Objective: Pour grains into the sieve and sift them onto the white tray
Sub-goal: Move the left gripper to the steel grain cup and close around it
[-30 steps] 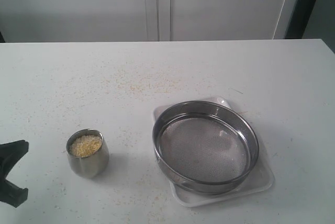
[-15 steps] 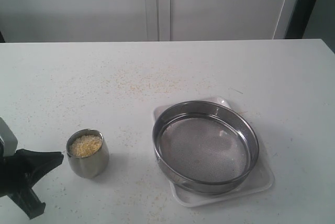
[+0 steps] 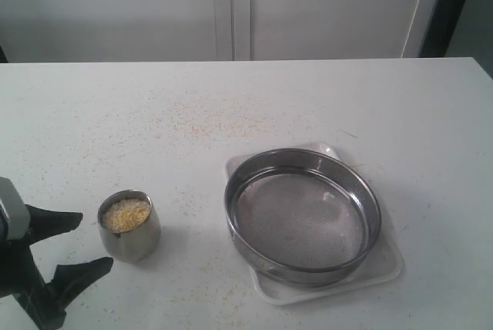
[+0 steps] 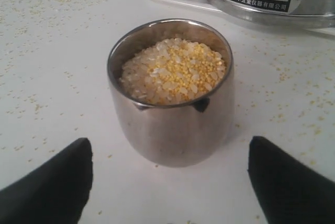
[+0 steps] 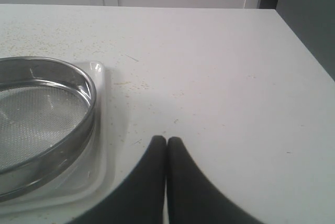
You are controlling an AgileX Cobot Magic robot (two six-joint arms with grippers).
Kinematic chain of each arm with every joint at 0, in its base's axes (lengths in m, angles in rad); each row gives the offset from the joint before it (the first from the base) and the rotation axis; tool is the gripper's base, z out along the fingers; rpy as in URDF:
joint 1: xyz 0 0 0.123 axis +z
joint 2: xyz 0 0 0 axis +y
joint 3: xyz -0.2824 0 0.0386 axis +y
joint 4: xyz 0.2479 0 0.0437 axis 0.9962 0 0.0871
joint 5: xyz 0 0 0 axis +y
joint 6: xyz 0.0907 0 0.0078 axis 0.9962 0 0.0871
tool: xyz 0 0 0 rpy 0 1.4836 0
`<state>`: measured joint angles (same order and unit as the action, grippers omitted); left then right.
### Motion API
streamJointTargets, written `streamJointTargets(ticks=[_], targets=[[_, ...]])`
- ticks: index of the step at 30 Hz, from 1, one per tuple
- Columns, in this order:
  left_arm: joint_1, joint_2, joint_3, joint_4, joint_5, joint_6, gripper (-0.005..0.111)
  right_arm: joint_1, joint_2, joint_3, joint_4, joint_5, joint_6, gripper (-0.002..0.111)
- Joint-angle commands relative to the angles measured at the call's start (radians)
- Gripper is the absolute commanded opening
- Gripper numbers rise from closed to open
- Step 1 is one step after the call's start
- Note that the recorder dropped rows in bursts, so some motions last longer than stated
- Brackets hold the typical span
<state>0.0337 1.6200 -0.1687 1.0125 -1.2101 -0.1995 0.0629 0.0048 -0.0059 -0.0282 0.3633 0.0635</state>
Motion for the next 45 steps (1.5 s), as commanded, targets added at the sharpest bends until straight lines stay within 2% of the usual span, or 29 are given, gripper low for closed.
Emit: streamJointTargets(ticks=[1, 13, 17, 29, 38, 45], targets=[[-0.006, 0.003, -0.002, -0.006, 0.007, -0.007, 0.090, -0.003, -0.005, 0.006, -0.002, -0.014, 0.001, 0.000], [-0.006, 0.034, -0.043, 0.003, -0.011, -0.016, 0.106, -0.003, -0.005, 0.006, -0.002, -0.014, 0.001, 0.000], [-0.006, 0.072, -0.064, 0.051, -0.011, -0.033, 0.105, -0.003, -0.005, 0.006, -0.002, -0.014, 0.001, 0.000], [-0.007, 0.188, -0.117, 0.051, -0.011, -0.029, 0.105, -0.003, -0.005, 0.006, -0.002, -0.014, 0.001, 0.000], [-0.118, 0.209, -0.194, 0.044, -0.011, -0.029, 0.105, -0.003, -0.005, 0.006, -0.002, -0.014, 0.001, 0.000], [-0.128, 0.209, -0.242, 0.044, -0.011, -0.033, 0.105, -0.003, -0.005, 0.006, -0.002, -0.014, 0.001, 0.000]])
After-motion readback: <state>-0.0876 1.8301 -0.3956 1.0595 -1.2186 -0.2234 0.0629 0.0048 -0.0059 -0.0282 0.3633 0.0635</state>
